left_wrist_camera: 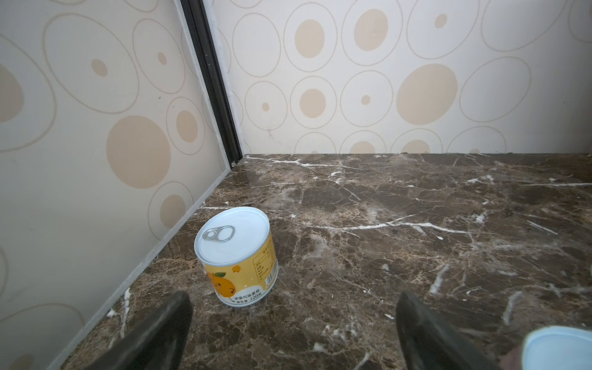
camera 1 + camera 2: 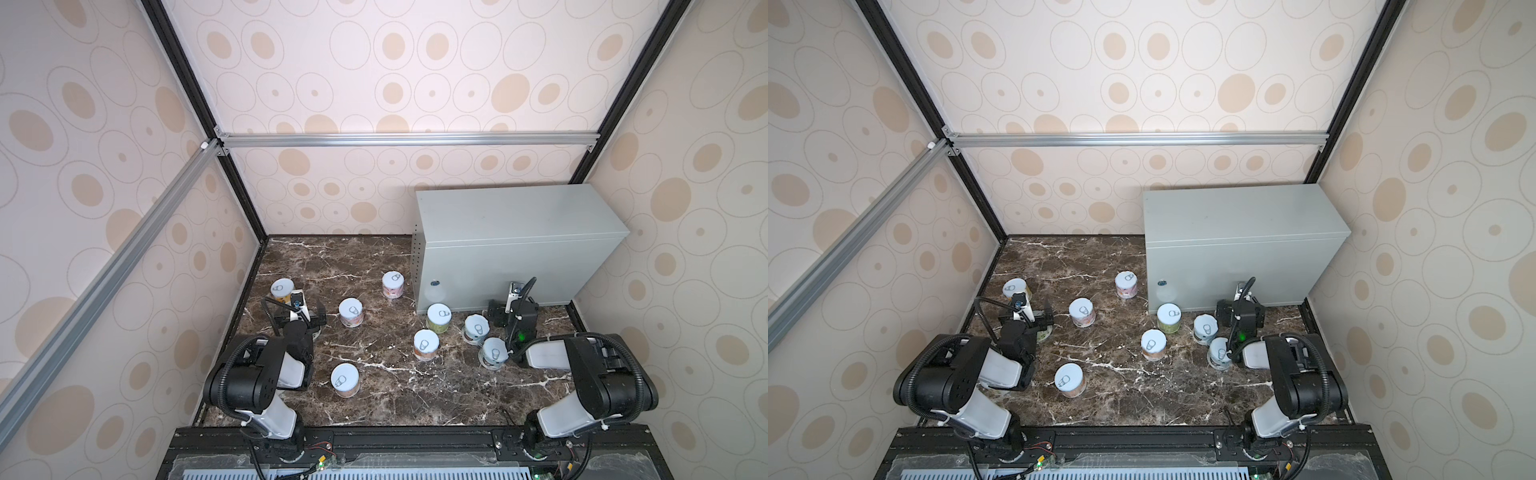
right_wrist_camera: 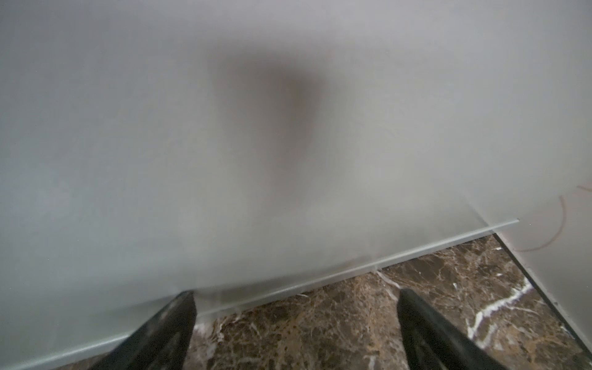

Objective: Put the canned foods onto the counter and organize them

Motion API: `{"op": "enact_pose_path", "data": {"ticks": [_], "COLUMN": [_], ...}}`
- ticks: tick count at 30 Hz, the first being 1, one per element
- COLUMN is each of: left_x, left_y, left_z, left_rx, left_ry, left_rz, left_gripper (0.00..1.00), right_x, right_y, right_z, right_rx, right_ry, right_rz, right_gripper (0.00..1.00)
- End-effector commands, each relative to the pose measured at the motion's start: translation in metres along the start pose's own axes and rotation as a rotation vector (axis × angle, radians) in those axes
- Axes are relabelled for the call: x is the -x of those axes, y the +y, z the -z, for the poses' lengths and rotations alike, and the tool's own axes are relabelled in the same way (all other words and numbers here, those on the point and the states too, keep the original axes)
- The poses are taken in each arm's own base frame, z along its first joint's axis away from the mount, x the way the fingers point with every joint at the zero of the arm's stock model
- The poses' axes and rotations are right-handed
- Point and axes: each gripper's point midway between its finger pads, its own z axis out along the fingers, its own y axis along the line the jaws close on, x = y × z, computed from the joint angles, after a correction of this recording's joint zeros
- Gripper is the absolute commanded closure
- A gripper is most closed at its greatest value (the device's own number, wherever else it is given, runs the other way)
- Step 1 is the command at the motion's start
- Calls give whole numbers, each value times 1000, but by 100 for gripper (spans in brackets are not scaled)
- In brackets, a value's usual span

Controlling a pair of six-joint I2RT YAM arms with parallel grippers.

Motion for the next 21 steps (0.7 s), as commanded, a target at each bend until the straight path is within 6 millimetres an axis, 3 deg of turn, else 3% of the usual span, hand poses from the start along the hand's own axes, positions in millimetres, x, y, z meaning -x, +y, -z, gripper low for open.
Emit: {"op": "enact_pose_path", "data": {"ticks": [1, 16, 21], "left_x": [13, 12, 23], "left_y": [1, 2, 5], "left_z": [-4, -6, -10], "left_rx": [3, -3, 15], "left_ry": [-36, -31, -8], "left_rz": [16, 25, 21], "left_gripper": [1, 1, 1], "right_x": [11, 12, 31], "right_y": [-1, -1, -12], "right_z": [-1, 0, 15], "right_rx": [-11, -6, -47], "right_ry": [-36, -37, -60], "right_rz": [-19, -21, -42], "right_gripper": [0, 0, 0]}}
